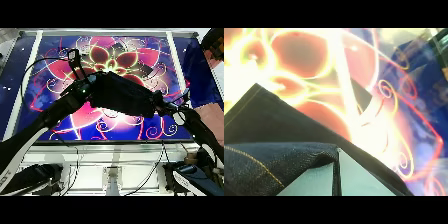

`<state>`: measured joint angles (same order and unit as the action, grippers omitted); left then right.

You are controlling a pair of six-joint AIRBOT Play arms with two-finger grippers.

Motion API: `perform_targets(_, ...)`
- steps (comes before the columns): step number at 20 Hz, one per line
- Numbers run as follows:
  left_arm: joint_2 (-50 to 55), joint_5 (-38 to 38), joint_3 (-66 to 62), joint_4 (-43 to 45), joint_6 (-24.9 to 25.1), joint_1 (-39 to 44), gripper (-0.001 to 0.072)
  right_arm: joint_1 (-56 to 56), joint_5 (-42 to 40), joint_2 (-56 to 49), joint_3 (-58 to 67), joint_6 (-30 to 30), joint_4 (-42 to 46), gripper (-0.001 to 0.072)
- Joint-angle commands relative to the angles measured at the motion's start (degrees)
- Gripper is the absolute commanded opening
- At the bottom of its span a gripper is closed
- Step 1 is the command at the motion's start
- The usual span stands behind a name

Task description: Fold the clothes and pants, and hang the long-sleeved shirts on hangers.

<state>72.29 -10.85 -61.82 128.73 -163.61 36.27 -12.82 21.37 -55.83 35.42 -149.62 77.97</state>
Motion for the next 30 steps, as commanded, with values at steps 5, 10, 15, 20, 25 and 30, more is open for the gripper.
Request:
perform_targets(5, 12.31, 6.8, -9.4, -0.35, -1.42, -3.5, 0.0002, 2.75, -5.68, -9.09, 5.29, -1.09, 0.15, 0.0029)
perform_targets(10, 21.09, 6.84, -18.49, -0.37, -1.44, -3.52, 0.0002, 5.81, -5.62, -9.55, 5.29, -1.07, 0.17, 0.003)
perform_targets(15, 27.41, 15.19, -19.63, -0.37, -1.4, -4.46, 0.0029, 5.81, -16.44, -12.17, 5.29, -0.68, 0.33, 0.0412)
perform_targets(20, 33.66, 16.39, -27.65, -2.32, -1.42, -7.43, 0.0379, 6.56, -38.99, -18.6, 5.97, 2.38, 0.28, 0.0414)
perform_targets(25, 28.61, 16.44, -31.08, -2.19, -1.4, -10.45, 0.0285, 10.32, -33.86, -18.18, 7.8, 2.82, 0.33, 0.0377)
perform_targets(30, 17.94, 16.46, -31.06, -1.16, 3.23, -10.16, 0.0008, 17.57, -7.96, -11.19, 7.8, 19.52, 0.39, 0.0031)
